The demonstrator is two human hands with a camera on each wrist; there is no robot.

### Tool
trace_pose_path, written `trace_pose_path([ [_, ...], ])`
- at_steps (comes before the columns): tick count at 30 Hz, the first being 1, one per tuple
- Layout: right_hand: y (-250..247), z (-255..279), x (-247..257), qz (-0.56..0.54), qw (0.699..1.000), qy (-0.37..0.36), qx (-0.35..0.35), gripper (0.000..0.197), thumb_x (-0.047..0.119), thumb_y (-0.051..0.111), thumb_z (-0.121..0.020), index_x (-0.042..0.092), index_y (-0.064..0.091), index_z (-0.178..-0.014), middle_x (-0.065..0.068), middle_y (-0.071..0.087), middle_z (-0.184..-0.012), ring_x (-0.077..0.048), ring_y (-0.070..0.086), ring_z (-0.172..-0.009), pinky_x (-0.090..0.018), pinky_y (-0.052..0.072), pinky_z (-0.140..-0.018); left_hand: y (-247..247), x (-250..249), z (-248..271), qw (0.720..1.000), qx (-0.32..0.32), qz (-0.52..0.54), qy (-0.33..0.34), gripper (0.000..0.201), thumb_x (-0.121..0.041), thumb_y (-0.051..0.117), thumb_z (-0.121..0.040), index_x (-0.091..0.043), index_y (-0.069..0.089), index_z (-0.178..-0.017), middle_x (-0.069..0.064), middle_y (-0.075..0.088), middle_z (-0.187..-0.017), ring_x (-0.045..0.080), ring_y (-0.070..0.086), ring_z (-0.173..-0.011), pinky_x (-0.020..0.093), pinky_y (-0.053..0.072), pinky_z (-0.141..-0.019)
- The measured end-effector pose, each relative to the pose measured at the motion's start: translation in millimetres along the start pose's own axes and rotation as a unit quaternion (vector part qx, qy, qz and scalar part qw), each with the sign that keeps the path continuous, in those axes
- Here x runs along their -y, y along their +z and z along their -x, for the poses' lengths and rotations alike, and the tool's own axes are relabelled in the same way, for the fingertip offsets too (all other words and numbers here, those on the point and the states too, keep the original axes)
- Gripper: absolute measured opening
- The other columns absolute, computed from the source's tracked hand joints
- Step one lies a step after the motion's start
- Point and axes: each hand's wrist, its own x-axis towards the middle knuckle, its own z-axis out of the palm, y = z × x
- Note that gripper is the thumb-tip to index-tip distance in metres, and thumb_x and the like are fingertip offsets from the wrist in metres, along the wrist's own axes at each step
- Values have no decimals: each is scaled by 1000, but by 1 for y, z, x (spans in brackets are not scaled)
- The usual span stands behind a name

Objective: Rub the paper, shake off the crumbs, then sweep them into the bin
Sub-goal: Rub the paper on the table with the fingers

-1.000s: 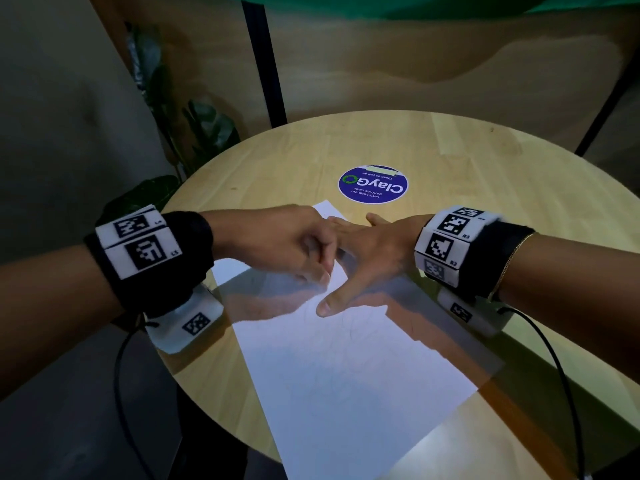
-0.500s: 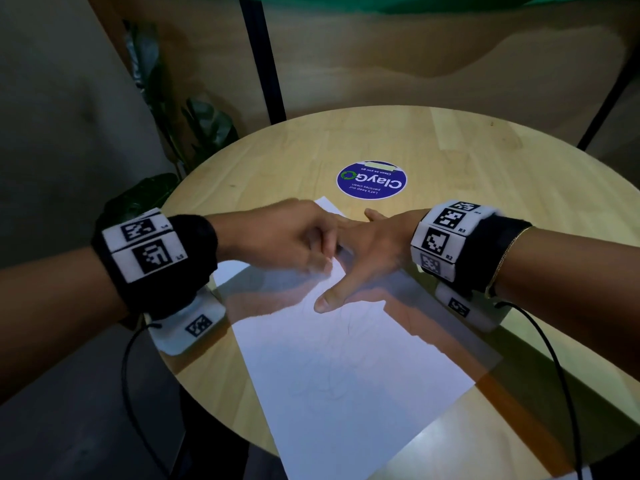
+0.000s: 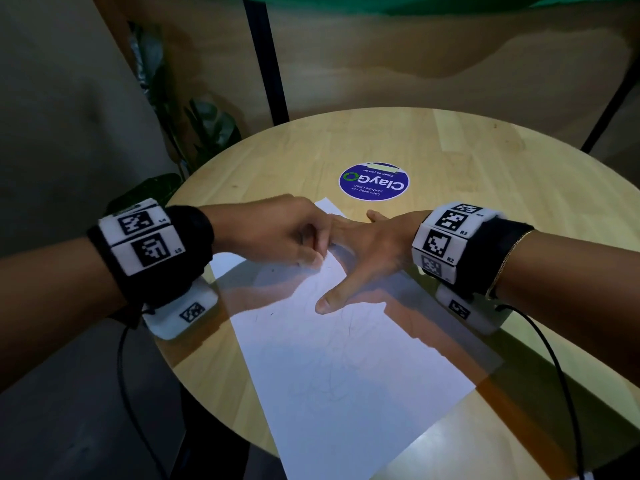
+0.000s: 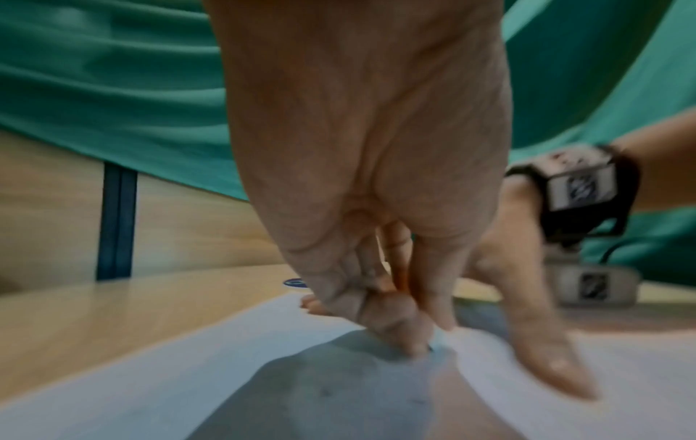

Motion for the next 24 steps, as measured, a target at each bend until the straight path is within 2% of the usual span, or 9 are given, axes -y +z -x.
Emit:
trace_pose_path([
  [3, 0, 3, 2, -5, 1000, 4, -1, 103, 83, 73, -74, 57, 20, -158, 23, -16, -172, 4, -23, -151, -52, -15, -126, 2, -4, 3, 997, 74, 26, 15, 7, -11, 81, -98, -8, 75, -96, 16, 81, -94, 33, 75, -82, 37, 60, -75],
  [7, 0, 4, 2, 0, 1000, 5, -7, 106, 86, 73, -71, 57, 19, -158, 27, -11, -172, -1, -17, -156, -53, -14, -127, -5, 4, 2, 1000, -10, -18, 2, 6, -15, 81, -97, -19, 77, -94, 0, 82, -90, 14, 73, -77, 29, 57, -73],
  [10, -1, 7, 6, 10, 1000, 18, 4, 114, 83, 72, -76, 52, 8, -165, 26, -19, -170, 6, -24, -147, -52, -14, -126, 1, -4, 5, 995, 91, 28, 18, 6, -11, 81, -98, -8, 75, -97, 16, 80, -92, 31, 74, -80, 27, 59, -72],
  [14, -1, 4, 4, 1, 1000, 14, -1, 111, 87, 72, -70, 57, 14, -160, 26, -12, -173, -3, -18, -157, -53, -13, -127, -7, 7, 3, 999, -12, -35, 1, 5, -18, 81, -97, -21, 78, -95, 3, 82, -92, 16, 75, -80, 34, 59, -75],
  [15, -2, 6, 4, 3, 1000, 14, 1, 107, 85, 73, -72, 57, 17, -159, 27, -12, -172, -2, -17, -156, -52, -13, -126, -6, 7, 3, 1000, -11, -24, 2, 5, -17, 80, -97, -21, 78, -95, 3, 82, -91, 16, 74, -79, 33, 59, -74],
  [18, -3, 9, 5, 7, 1000, 20, 12, 108, 76, 74, -79, 53, 11, -164, 29, -16, -169, 10, -16, -133, -48, -12, -125, 1, -1, 8, 995, 93, 33, 15, 6, -14, 80, -99, -10, 76, -99, 18, 80, -94, 32, 75, -82, 34, 61, -76],
  [20, -5, 2, 1, 17, 1000, 1, 6, 109, 81, 75, -75, 57, 13, -161, 32, -6, -170, 7, -15, -143, -54, -8, -126, -2, 3, 6, 999, 53, 4, 7, 4, -17, 81, -98, -15, 78, -98, 11, 82, -94, 28, 76, -84, 37, 63, -79],
  [22, -10, -5, -4, 18, 999, -26, 7, 104, 86, 77, -68, 60, 22, -153, 34, 15, -165, -7, 15, -157, -54, 10, -127, -5, 9, 5, 999, -32, -25, -11, 5, -19, 80, -98, -21, 77, -95, -1, 82, -90, 14, 76, -82, 33, 58, -76],
  [24, -18, -8, -7, 24, 999, -36, 12, 96, 79, 81, -69, 55, 34, -150, 34, 24, -159, -8, 35, -144, -43, 28, -118, -2, 9, 5, 999, -29, -18, -19, 6, -20, 80, -98, -20, 75, -95, -2, 82, -86, 8, 74, -75, 26, 56, -72],
])
